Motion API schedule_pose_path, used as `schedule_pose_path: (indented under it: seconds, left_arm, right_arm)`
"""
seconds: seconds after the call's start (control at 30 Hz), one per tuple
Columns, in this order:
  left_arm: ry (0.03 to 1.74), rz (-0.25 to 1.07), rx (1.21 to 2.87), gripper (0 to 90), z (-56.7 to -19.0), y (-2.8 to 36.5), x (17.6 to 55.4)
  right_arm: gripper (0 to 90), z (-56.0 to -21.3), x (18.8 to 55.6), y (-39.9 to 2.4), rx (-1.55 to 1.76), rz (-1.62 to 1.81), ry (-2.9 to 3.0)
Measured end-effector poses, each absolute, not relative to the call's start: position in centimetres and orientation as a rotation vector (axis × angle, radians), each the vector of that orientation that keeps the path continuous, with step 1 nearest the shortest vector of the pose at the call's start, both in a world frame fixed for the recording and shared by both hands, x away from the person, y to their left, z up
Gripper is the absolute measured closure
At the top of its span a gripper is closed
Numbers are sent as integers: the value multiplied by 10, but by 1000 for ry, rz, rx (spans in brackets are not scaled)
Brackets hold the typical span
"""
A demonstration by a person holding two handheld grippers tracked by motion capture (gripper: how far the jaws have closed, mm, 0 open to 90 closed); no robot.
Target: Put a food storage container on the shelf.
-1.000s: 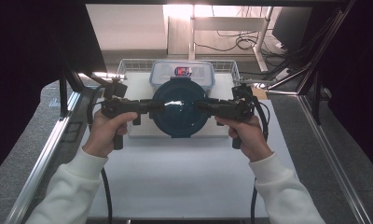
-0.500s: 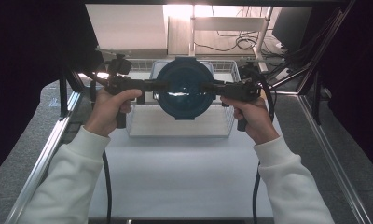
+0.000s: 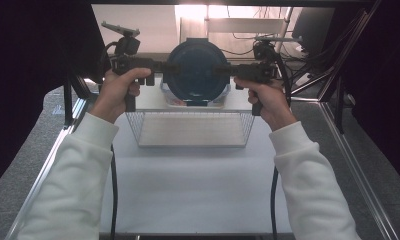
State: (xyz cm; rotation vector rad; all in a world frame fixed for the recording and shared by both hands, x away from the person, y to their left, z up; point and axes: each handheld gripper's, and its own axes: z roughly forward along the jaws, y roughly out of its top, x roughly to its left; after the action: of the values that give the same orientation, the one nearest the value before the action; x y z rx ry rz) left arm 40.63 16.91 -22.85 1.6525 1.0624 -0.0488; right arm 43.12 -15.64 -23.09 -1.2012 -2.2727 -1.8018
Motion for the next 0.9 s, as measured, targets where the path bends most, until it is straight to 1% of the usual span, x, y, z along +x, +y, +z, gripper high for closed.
schedule_pose_path:
  seconds: [0.2, 0.23, 0.4, 0.47, 0.67, 0.7, 0.9]
  left_arm:
    - [1071, -62, 1638, 439, -224, 173, 425]
    - [1084, -66, 1631, 438, -225, 174, 429]
    - [1134, -91, 1603, 437, -233, 179, 444]
    - [1146, -113, 1605, 436, -237, 180, 450]
    - [1182, -153, 1542, 440, -244, 183, 462]
    - [1209, -184, 1516, 430, -249, 183, 469]
    - [1261, -236, 1479, 377, -262, 177, 486]
  right_arm:
    - [388, -221, 448, -153, -1213, -1785, -2274]
    - [388, -222, 457, -151, -1225, -1766, -2254]
    - [388, -231, 473, -147, -1254, -1739, -2218]
    - [388, -235, 477, -146, -1262, -1717, -2212]
    - [386, -240, 488, -144, -1313, -1714, -2151]
    - [384, -243, 493, -143, -1357, -1718, -2106]
    - [380, -254, 508, -146, -1469, -1682, -1978]
